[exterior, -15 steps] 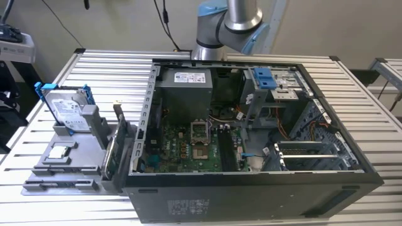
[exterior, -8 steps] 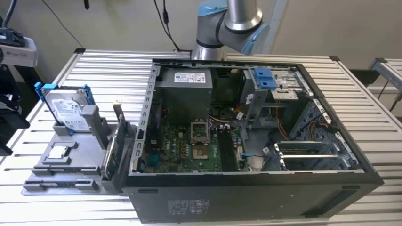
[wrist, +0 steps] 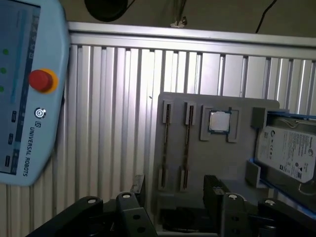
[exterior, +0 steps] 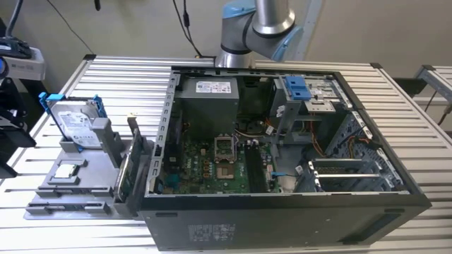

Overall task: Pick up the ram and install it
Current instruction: 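Pick up the ram and move it above insertion slot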

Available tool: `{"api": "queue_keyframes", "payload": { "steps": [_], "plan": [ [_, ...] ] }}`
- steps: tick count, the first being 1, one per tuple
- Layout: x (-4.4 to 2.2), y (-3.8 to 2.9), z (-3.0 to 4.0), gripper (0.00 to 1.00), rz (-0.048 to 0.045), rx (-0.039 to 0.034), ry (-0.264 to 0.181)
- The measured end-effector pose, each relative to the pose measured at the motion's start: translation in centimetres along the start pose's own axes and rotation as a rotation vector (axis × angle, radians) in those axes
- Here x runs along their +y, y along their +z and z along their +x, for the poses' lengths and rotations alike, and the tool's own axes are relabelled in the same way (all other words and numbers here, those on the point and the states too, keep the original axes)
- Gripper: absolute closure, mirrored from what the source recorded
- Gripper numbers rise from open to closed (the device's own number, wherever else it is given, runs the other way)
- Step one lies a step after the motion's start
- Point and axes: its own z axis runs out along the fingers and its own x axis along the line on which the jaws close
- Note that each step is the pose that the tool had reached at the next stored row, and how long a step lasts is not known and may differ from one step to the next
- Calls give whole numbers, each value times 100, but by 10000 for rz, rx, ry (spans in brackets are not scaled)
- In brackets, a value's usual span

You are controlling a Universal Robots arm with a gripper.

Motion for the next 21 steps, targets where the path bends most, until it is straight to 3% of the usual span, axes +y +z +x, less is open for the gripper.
{"api": "queue_keyframes", "payload": {
  "steps": [21],
  "plan": [
    [4,191,6,41,1,0,0]
  ]
}}
